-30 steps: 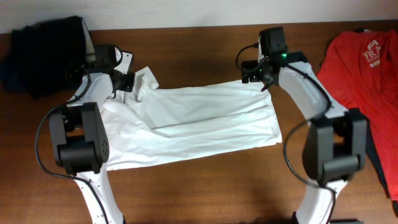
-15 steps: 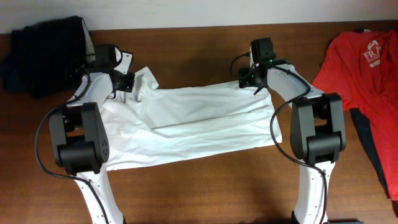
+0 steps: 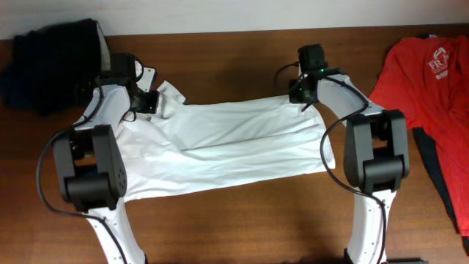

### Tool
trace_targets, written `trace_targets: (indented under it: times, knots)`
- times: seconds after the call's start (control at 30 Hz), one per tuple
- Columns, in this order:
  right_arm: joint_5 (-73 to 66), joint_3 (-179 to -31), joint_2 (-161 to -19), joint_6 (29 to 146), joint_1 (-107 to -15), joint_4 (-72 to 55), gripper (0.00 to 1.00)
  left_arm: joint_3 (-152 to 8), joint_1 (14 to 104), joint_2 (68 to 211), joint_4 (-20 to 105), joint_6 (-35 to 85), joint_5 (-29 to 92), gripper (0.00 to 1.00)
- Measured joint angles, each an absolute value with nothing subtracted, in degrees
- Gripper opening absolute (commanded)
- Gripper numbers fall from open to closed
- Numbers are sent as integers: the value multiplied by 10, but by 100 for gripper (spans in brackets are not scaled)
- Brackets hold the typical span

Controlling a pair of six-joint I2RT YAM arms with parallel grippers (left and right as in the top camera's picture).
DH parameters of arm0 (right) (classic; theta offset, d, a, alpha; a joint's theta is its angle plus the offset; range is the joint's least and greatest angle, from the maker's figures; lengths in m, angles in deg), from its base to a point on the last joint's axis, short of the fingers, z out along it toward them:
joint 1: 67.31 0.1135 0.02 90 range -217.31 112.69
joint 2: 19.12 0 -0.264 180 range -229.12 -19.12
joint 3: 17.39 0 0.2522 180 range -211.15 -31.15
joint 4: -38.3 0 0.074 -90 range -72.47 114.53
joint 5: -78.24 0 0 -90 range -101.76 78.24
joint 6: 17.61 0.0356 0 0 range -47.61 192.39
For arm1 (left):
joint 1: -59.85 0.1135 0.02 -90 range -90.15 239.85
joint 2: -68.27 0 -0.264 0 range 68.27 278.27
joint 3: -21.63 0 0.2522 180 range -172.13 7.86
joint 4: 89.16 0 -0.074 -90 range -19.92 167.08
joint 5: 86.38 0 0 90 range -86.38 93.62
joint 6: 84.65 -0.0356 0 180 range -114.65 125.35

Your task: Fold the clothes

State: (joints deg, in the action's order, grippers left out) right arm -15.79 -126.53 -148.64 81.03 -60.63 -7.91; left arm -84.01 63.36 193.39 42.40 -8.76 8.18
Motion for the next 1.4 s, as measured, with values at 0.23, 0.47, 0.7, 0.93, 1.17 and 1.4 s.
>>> trace_targets:
  times: [0.23,0.47,0.7,0.93,1.17,1.4]
  knots:
    - [-134,-1291,-1486,817,-662,-171,4,-839,635,1837,400,-65,90,0]
    - [-134,-1340,-1487,817,-664,-253,4,-838,635,1819,350,-58,100,0]
    - [-134,-1395,-1487,817,-666,-336,4,-838,642,1779,269,-49,127,0]
    - [-132,-1396,-1487,819,-673,-389,4,-838,651,1774,193,-46,129,0]
    - [-132,-1397,-1487,819,-687,-461,4,-838,651,1774,132,-40,127,0]
    - [-129,-1425,-1488,820,-727,-547,4,-814,652,1775,117,-39,102,0]
